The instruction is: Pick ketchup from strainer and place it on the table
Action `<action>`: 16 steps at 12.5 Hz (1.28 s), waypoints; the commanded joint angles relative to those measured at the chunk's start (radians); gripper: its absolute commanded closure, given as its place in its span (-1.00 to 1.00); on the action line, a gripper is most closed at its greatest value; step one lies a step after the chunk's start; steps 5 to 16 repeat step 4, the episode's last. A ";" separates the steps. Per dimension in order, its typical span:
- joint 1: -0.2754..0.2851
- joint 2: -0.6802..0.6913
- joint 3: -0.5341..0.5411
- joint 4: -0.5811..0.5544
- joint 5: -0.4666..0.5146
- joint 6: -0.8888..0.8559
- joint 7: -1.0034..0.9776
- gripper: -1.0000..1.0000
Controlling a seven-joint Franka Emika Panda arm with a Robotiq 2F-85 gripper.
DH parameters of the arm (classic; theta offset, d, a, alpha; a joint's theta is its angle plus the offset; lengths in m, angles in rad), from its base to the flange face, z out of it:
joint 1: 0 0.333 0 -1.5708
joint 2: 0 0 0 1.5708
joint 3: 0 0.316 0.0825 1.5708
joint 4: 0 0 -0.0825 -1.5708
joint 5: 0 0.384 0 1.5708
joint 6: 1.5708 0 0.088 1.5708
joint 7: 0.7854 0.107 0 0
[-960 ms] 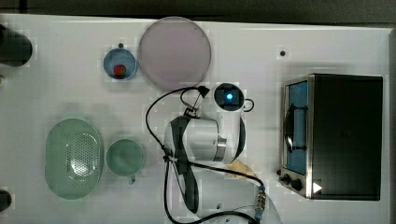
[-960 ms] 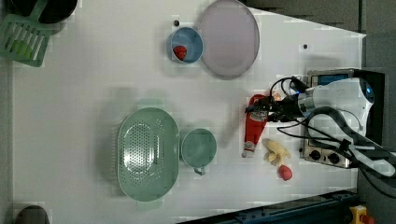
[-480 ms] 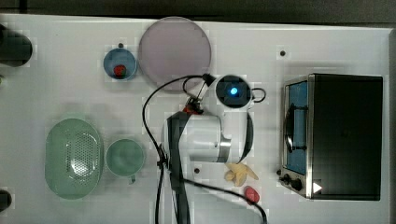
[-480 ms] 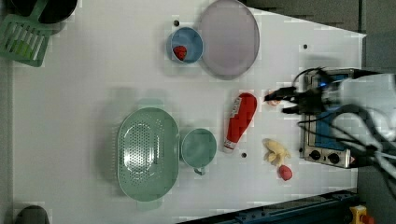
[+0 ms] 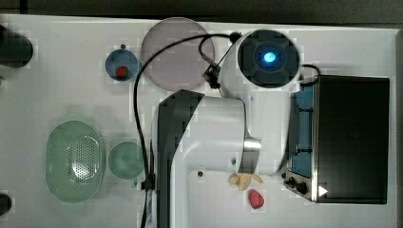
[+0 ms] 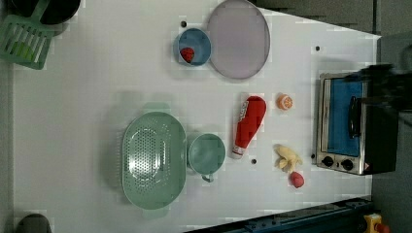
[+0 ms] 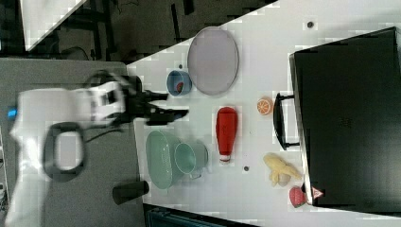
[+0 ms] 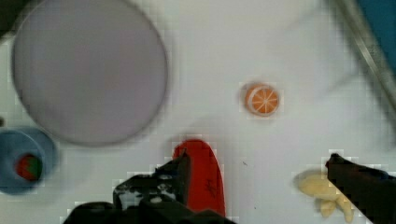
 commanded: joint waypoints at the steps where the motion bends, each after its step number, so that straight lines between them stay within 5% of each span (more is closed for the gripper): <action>1: 0.006 0.000 0.008 0.117 0.014 -0.084 0.185 -1.00; 4: 0.008 -0.001 0.022 0.190 0.015 -0.199 0.233 -1.00; 16: 0.008 -0.001 0.022 0.190 0.015 -0.199 0.233 -1.00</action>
